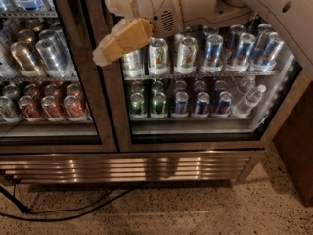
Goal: Open right fridge door
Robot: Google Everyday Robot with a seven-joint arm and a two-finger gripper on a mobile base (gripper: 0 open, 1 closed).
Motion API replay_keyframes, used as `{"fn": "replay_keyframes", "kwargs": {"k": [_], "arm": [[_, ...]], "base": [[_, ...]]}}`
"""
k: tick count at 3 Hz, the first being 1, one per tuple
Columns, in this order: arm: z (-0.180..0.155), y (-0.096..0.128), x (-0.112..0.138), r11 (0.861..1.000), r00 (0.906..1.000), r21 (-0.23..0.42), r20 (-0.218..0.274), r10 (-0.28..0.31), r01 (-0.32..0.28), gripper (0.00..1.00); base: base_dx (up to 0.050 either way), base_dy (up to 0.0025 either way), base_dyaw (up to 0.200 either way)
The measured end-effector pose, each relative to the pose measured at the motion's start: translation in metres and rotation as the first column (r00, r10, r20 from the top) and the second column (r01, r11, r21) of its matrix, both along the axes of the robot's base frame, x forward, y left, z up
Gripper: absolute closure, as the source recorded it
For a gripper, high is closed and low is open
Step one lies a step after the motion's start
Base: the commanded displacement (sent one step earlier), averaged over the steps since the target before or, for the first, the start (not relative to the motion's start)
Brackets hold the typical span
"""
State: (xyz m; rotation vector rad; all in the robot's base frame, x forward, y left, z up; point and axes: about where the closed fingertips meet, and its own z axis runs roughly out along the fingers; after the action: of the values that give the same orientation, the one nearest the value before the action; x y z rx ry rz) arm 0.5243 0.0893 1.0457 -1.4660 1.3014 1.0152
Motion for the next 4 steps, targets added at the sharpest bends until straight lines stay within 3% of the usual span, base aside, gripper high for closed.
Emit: {"fn": "replay_keyframes", "kwargs": {"k": [2, 4], "arm": [[0.0018, 0.0183, 0.0265, 1.0, 0.9994, 0.0, 0.025, 0.024, -0.024, 0.0], [0.0064, 0.0183, 0.0252, 1.0, 0.9981, -0.009, 0.056, 0.028, -0.027, 0.0]], "base": [[0.0, 0.0, 0.0], [0.0, 0.0, 0.0]]}}
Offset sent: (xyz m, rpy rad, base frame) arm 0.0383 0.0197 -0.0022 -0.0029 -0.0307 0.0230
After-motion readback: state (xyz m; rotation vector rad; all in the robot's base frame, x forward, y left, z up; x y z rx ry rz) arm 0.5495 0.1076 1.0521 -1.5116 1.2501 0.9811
